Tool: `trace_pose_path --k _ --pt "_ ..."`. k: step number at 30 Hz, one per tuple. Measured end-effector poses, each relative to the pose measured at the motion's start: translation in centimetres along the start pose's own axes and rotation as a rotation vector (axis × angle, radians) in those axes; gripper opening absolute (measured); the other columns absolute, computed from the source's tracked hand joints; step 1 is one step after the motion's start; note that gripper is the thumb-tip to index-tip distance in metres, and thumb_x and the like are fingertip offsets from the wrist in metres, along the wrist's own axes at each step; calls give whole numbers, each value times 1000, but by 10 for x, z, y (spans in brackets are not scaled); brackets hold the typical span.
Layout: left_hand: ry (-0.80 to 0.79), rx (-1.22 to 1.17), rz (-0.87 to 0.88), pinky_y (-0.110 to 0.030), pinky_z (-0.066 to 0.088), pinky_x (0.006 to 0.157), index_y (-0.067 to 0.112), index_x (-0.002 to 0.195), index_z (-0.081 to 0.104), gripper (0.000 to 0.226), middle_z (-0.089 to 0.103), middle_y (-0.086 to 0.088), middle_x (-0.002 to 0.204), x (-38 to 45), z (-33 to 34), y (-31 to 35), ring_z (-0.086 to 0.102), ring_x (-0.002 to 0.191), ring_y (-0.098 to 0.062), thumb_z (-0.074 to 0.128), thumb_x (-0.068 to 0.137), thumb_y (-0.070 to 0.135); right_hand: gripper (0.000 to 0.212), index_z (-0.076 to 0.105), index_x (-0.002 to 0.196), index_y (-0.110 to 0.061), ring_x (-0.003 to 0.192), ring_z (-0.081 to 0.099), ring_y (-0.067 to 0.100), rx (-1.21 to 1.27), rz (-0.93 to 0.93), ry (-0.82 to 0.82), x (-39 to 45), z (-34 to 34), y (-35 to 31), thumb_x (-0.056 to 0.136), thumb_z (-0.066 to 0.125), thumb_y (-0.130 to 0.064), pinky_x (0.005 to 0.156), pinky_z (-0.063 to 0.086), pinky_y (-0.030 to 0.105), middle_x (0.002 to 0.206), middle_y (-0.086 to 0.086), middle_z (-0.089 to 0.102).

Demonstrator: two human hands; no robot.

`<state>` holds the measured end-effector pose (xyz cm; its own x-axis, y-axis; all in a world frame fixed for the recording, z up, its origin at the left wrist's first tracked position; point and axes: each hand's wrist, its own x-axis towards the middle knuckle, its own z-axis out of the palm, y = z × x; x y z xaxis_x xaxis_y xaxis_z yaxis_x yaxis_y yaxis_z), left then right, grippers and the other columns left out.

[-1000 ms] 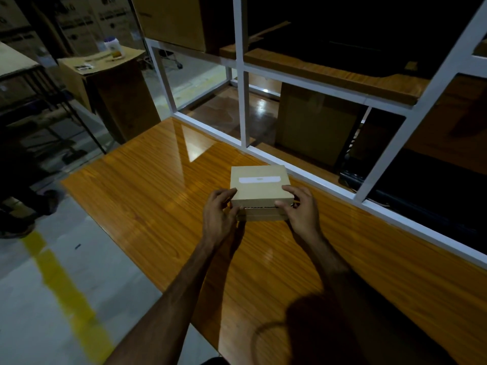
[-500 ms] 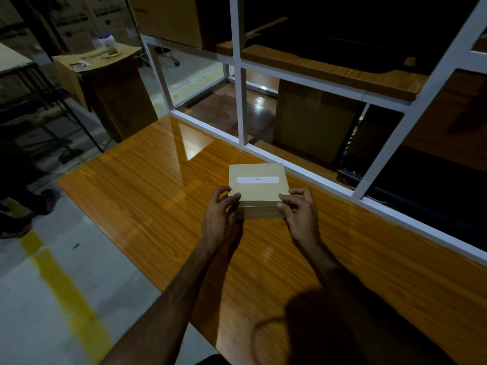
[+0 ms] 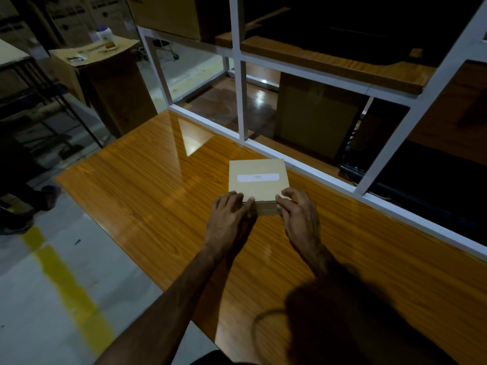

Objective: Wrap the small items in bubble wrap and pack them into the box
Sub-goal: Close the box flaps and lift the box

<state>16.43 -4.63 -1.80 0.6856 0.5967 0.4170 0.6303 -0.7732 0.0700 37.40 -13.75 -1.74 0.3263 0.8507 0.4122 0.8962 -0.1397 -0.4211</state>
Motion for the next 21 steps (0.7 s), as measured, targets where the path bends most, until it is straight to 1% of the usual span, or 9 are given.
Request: trace_pose_path --k 2,3,5,9,12,14,17,19,21 --pt "5 23 3 -55 49 102 19 146 60 59 63 -21 136 1 -1 10 58 126 -39 44 98 49 37 74 125 -16 123 54 24 -49 -91 -26 0 -1 0 88 82 -10 100 53 47 127 6 65" --pt "9 23 -4 -54 49 101 19 144 61 59 64 -19 135 2 -1 15 59 124 -38 41 98 49 38 75 124 -15 121 56 24 -60 -123 -33 0 -1 -1 87 82 -9 99 53 46 124 6 65" --pt "26 33 -9 -52 48 100 17 142 62 55 64 -16 133 3 1 19 59 121 -35 46 97 45 36 76 120 -12 116 58 26 -61 -140 -19 3 -1 -4 85 83 -8 93 54 46 119 7 66" --pt "26 40 3 -51 49 97 14 139 64 56 66 -13 127 6 6 15 59 115 -33 77 88 32 33 77 116 -11 111 60 26 -42 -157 0 6 0 -1 84 83 -6 89 53 43 114 6 67" --pt "8 40 3 -48 47 96 14 138 64 57 67 -9 125 8 11 14 54 114 -29 79 87 34 30 77 112 -10 108 61 26 -43 -163 7 8 4 2 83 84 -4 87 53 42 111 6 68" --pt "21 35 5 -47 46 96 15 139 63 53 67 -7 125 6 13 13 56 114 -28 72 92 36 31 77 112 -11 109 61 26 -45 -139 15 7 7 2 83 84 -4 88 52 41 111 5 68" --pt "78 -107 -42 -44 47 92 14 133 68 42 68 -6 122 7 9 14 58 110 -26 53 103 39 32 77 115 -13 111 59 24 -9 -107 0 5 6 1 84 84 -6 88 53 40 114 4 68" --pt "125 -277 -140 -42 47 83 12 120 75 34 71 -4 111 12 6 15 59 101 -24 54 105 35 26 78 114 -14 111 56 21 48 -44 -8 5 5 -2 88 81 -13 86 53 37 114 3 66" --pt "186 -421 -294 -40 47 76 11 106 78 26 69 -3 100 14 3 15 56 95 -21 61 103 30 18 79 111 -17 111 51 15 156 97 0 8 5 -7 94 76 -25 84 51 32 114 -2 61"
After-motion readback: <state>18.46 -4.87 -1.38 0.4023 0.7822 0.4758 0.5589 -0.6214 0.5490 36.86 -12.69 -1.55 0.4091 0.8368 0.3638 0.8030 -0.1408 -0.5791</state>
